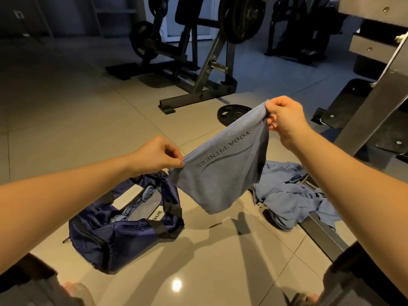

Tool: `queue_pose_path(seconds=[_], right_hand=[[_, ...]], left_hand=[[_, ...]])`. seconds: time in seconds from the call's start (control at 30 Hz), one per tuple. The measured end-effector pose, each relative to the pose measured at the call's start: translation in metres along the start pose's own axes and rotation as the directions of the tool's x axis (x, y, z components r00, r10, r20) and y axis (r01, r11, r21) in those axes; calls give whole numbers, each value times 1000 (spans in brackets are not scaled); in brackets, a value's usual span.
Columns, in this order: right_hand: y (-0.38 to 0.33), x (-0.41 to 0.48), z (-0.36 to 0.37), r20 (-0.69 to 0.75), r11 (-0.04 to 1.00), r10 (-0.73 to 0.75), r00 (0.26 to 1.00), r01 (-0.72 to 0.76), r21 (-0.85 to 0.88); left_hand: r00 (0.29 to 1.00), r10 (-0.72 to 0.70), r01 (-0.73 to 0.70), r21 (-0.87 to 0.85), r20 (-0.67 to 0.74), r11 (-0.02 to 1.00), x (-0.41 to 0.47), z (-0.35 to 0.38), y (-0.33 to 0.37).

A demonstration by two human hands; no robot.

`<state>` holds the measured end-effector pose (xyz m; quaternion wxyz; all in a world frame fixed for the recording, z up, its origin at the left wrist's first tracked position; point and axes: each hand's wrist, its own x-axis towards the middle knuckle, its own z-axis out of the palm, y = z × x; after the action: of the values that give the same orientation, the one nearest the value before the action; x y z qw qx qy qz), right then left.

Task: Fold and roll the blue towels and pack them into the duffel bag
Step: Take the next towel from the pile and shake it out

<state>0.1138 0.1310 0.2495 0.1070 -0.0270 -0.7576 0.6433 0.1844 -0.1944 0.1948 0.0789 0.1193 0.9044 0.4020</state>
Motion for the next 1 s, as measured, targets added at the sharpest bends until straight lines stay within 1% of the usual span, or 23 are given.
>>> queue_pose_path(seconds=[0.07,0.13,0.23,0.3,0.33,0.4,0.5,0.63,0.8,0.9,1.0], right_hand=[[5,2,-3,-26,999,14,1000,-15,-37],[11,3,-5,-46,998,46,998,-48,-50],[17,3,-4,-15,988,157,987,-158,-4],[19,4,-2,43,964,262,964,-264,40],[21,6,-2,47,950,307,950,-309,44],[24,9,1,15,939,341,940,-342,31],[29,10,3,-13,953,303,953,-303,10],[31,6,1,45,968,250,967,-250,-11],[35,7,-2,66,979,205,976,-205,-5],[39,10,-5,37,986,169,985,-169,-1],[46,14,-10,29,982,188,982,-189,6]], left_hand=[[999,-9,10,15,-42,1000,3,-11,-1],[992,-5,8,19,-128,1000,5,-23,0],[960,10,-6,16,-279,1000,7,-40,0],[951,14,3,54,-308,999,8,-47,-5],[951,12,10,69,-309,998,9,-50,-8],[952,4,22,81,-307,996,10,-50,-14],[946,35,11,139,-321,990,12,-49,-16],[929,50,5,148,-366,989,14,-55,-20],[960,3,50,182,-280,982,14,-59,-22],[969,-19,58,151,-245,987,14,-58,-19],[974,-29,59,127,-226,990,13,-54,-15]])
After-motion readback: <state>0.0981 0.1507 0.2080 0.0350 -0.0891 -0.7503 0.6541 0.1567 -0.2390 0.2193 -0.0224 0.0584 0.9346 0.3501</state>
